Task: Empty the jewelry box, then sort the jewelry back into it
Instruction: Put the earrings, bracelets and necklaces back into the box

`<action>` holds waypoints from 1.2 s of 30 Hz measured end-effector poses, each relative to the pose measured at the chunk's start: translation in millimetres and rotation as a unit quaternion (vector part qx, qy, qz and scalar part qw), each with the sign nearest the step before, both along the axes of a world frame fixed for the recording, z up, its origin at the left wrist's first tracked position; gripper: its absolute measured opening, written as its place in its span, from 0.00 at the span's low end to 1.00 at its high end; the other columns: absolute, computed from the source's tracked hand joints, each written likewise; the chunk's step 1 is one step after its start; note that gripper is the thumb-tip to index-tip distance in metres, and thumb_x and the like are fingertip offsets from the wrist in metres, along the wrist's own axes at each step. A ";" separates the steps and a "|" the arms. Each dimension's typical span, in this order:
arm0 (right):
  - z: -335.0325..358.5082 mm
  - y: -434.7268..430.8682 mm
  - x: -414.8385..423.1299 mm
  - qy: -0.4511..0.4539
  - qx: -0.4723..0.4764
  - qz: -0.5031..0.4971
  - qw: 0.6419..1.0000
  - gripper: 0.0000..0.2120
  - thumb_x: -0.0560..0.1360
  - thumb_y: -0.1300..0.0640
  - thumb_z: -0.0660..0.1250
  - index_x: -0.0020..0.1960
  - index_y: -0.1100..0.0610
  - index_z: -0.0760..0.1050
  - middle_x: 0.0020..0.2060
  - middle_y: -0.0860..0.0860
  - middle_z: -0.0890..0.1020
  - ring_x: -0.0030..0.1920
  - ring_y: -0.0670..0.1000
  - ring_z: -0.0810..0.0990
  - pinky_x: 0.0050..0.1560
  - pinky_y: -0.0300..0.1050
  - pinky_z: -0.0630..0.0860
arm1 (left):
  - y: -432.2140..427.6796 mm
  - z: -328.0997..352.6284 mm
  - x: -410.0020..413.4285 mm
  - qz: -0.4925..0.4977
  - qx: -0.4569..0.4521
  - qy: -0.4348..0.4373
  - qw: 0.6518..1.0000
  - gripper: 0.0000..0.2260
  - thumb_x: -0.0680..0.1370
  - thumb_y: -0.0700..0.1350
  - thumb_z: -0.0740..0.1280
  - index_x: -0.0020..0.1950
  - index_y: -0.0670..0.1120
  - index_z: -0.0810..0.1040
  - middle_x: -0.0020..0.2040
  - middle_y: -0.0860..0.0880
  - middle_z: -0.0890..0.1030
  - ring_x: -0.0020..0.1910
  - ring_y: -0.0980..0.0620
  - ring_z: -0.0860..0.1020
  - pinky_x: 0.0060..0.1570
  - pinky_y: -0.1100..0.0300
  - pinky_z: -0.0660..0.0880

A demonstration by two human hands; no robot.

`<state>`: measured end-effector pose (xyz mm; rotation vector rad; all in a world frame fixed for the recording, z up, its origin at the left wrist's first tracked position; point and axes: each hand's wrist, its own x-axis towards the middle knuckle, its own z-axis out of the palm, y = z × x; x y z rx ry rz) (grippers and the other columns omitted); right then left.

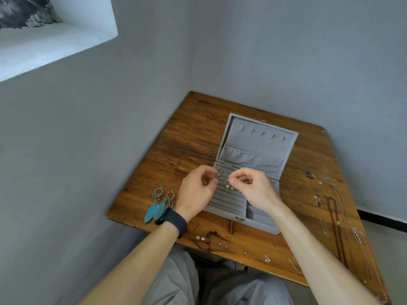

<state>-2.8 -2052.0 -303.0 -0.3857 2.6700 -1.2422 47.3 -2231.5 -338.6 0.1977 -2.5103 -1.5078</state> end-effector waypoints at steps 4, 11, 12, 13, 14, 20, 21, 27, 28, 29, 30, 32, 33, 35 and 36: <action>-0.2 -5.4 -8.4 0.030 0.042 -0.001 0.999 0.02 0.77 0.49 0.70 0.46 0.43 0.81 0.41 0.40 0.83 0.45 0.38 0.79 0.44 0.36 0.74 | 1.5 -15.2 -7.4 0.038 -0.115 -0.011 0.993 0.19 0.80 0.47 0.66 0.71 0.52 0.71 0.64 0.51 0.77 0.65 0.50 0.71 0.62 0.53 0.73; -7.6 -14.6 -17.4 0.050 0.100 0.024 0.993 0.03 0.77 0.51 0.69 0.47 0.45 0.82 0.40 0.40 0.82 0.44 0.39 0.78 0.42 0.33 0.73 | 15.4 -32.7 -14.5 0.023 -0.244 -0.005 0.970 0.23 0.82 0.46 0.59 0.78 0.50 0.64 0.69 0.50 0.76 0.75 0.52 0.64 0.72 0.51 0.62; -9.1 -15.7 -21.1 0.056 0.115 0.026 0.991 0.03 0.77 0.50 0.69 0.47 0.45 0.82 0.40 0.40 0.82 0.44 0.39 0.78 0.41 0.33 0.73 | 15.0 -35.0 -14.3 0.019 -0.248 -0.005 0.969 0.23 0.82 0.46 0.58 0.78 0.49 0.63 0.68 0.50 0.77 0.76 0.52 0.63 0.74 0.51 0.60; -10.9 -16.8 -25.7 0.061 0.132 0.027 0.989 0.03 0.77 0.50 0.69 0.47 0.45 0.82 0.41 0.39 0.82 0.43 0.39 0.78 0.40 0.33 0.72 | 14.7 -36.3 -13.7 0.012 -0.253 -0.007 0.967 0.23 0.82 0.46 0.57 0.79 0.49 0.63 0.68 0.51 0.78 0.77 0.52 0.61 0.75 0.49 0.57; -12.8 -17.8 -30.4 0.066 0.149 0.028 0.986 0.03 0.77 0.50 0.69 0.48 0.44 0.82 0.41 0.38 0.81 0.43 0.39 0.78 0.40 0.34 0.71 | 14.1 -37.0 -13.3 0.002 -0.260 -0.011 0.965 0.24 0.82 0.46 0.54 0.79 0.49 0.61 0.70 0.51 0.77 0.78 0.52 0.59 0.77 0.47 0.54; -20.3 -24.6 -49.7 0.075 0.226 0.023 0.971 0.05 0.77 0.47 0.67 0.49 0.43 0.82 0.44 0.42 0.85 0.50 0.49 0.82 0.52 0.49 0.80 | 11.6 -39.8 -15.8 -0.031 -0.336 -0.033 0.941 0.35 0.74 0.53 0.36 0.82 0.49 0.52 0.80 0.51 0.60 0.81 0.50 0.50 0.75 0.38 0.42; -20.7 -26.0 -50.7 0.075 0.231 0.024 0.970 0.05 0.77 0.47 0.67 0.49 0.43 0.82 0.45 0.42 0.85 0.50 0.49 0.82 0.52 0.50 0.80 | 11.5 -40.8 -16.3 -0.030 -0.331 -0.037 0.942 0.35 0.74 0.54 0.36 0.82 0.50 0.52 0.80 0.51 0.60 0.81 0.50 0.51 0.75 0.37 0.43; -19.6 -34.0 -55.2 0.067 0.263 -0.006 0.963 0.06 0.76 0.46 0.66 0.49 0.42 0.81 0.49 0.44 0.85 0.54 0.52 0.82 0.55 0.51 0.79 | 11.0 -40.1 -16.4 -0.037 -0.275 -0.078 0.958 0.30 0.79 0.52 0.43 0.82 0.55 0.45 0.81 0.52 0.58 0.81 0.51 0.51 0.76 0.39 0.42; -19.2 -35.3 -55.3 0.066 0.267 -0.014 0.961 0.06 0.76 0.46 0.66 0.49 0.42 0.81 0.49 0.44 0.85 0.54 0.52 0.82 0.54 0.50 0.79 | 11.0 -40.0 -16.5 -0.037 -0.273 -0.079 0.958 0.30 0.79 0.52 0.43 0.82 0.55 0.45 0.81 0.52 0.58 0.81 0.51 0.51 0.76 0.39 0.42; -18.9 -36.8 -54.8 0.067 0.272 -0.023 0.960 0.06 0.76 0.46 0.66 0.49 0.42 0.81 0.49 0.44 0.86 0.54 0.52 0.82 0.54 0.49 0.79 | 11.1 -40.1 -16.4 -0.036 -0.271 -0.077 0.959 0.30 0.79 0.53 0.43 0.82 0.55 0.45 0.81 0.52 0.58 0.81 0.51 0.52 0.76 0.39 0.42; -18.9 -38.0 -54.1 0.070 0.274 -0.031 0.959 0.06 0.75 0.46 0.67 0.49 0.42 0.81 0.49 0.44 0.86 0.54 0.53 0.82 0.53 0.49 0.79 | 11.1 -40.8 -16.4 -0.035 -0.270 -0.075 0.959 0.30 0.79 0.53 0.42 0.82 0.55 0.45 0.81 0.52 0.58 0.81 0.51 0.52 0.76 0.39 0.42; -19.9 -40.6 -52.7 0.080 0.277 -0.044 0.957 0.05 0.75 0.47 0.68 0.49 0.43 0.81 0.48 0.44 0.86 0.54 0.53 0.82 0.51 0.48 0.80 | 11.3 -41.6 -16.1 -0.033 -0.268 -0.072 0.960 0.32 0.77 0.54 0.37 0.82 0.55 0.46 0.81 0.52 0.59 0.81 0.50 0.52 0.76 0.38 0.43; -20.1 -42.0 -52.0 0.082 0.278 -0.052 0.956 0.05 0.75 0.48 0.68 0.49 0.44 0.81 0.48 0.45 0.86 0.53 0.54 0.82 0.51 0.48 0.80 | 11.5 -41.7 -15.8 -0.034 -0.269 -0.073 0.960 0.33 0.75 0.55 0.35 0.82 0.55 0.46 0.81 0.52 0.59 0.81 0.50 0.52 0.76 0.38 0.43; -20.2 -43.9 -51.0 0.088 0.275 -0.065 0.955 0.05 0.74 0.49 0.69 0.50 0.45 0.81 0.48 0.45 0.86 0.54 0.54 0.82 0.50 0.48 0.80 | 11.9 -41.4 -15.5 -0.033 -0.271 -0.073 0.959 0.35 0.73 0.56 0.34 0.82 0.55 0.46 0.81 0.52 0.59 0.80 0.50 0.53 0.76 0.38 0.43; -20.6 -44.2 -51.0 0.092 0.274 -0.070 0.955 0.06 0.74 0.49 0.69 0.50 0.45 0.81 0.48 0.45 0.86 0.54 0.54 0.82 0.50 0.49 0.80 | 12.0 -41.2 -15.4 -0.032 -0.269 -0.074 0.960 0.35 0.74 0.56 0.34 0.82 0.55 0.46 0.81 0.52 0.59 0.80 0.50 0.53 0.76 0.38 0.43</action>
